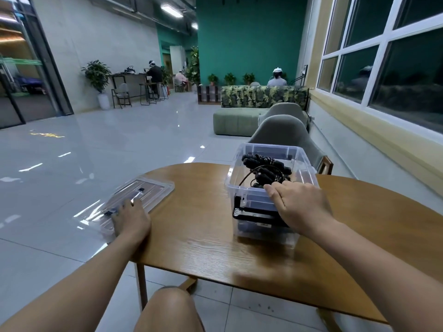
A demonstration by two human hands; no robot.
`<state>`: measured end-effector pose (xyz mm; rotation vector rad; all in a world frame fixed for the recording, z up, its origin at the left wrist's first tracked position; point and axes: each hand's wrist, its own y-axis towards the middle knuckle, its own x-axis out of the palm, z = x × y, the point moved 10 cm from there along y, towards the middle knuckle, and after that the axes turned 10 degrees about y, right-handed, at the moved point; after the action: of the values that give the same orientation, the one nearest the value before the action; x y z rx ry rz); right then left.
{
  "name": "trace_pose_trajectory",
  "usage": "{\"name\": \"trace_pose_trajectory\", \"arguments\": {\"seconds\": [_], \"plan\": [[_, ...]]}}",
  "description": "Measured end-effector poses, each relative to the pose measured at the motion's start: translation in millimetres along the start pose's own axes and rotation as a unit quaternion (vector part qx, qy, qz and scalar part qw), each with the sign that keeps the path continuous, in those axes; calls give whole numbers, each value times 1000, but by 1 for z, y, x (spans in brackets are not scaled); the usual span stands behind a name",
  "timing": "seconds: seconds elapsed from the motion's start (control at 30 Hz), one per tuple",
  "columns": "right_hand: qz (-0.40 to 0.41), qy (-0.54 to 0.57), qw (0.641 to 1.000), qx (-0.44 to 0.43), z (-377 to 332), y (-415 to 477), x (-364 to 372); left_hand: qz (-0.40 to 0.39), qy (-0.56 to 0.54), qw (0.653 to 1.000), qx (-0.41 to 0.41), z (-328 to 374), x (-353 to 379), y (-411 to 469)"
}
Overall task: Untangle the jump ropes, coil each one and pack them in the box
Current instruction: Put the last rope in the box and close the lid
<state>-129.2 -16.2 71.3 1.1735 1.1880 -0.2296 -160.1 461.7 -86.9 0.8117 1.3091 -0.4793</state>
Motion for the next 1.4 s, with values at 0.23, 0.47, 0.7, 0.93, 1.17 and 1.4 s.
{"name": "trace_pose_trajectory", "arguments": {"seconds": [0.23, 0.47, 0.7, 0.93, 1.17, 1.4], "plan": [[16, -11, 1000, -8, -3, -3, -4, 8, 86, 993, 83, 2, -3, 1], [0, -15, 1000, 0, -1, -3, -4, 55, 179, 970, 156, 24, -40, -13], [-27, -7, 999, 17, 2, -2, -1, 95, 57, 974, 198, 59, -107, -10], [-75, 98, 990, 62, 12, 4, -1, 102, -240, 949, 180, 115, -237, -6], [-95, 205, 970, 93, 17, 11, -14, -14, -404, 889, 217, 182, -331, -23], [-68, 329, 927, 165, 34, 26, -27, -47, -482, 846, 223, 226, -386, -28]]}}
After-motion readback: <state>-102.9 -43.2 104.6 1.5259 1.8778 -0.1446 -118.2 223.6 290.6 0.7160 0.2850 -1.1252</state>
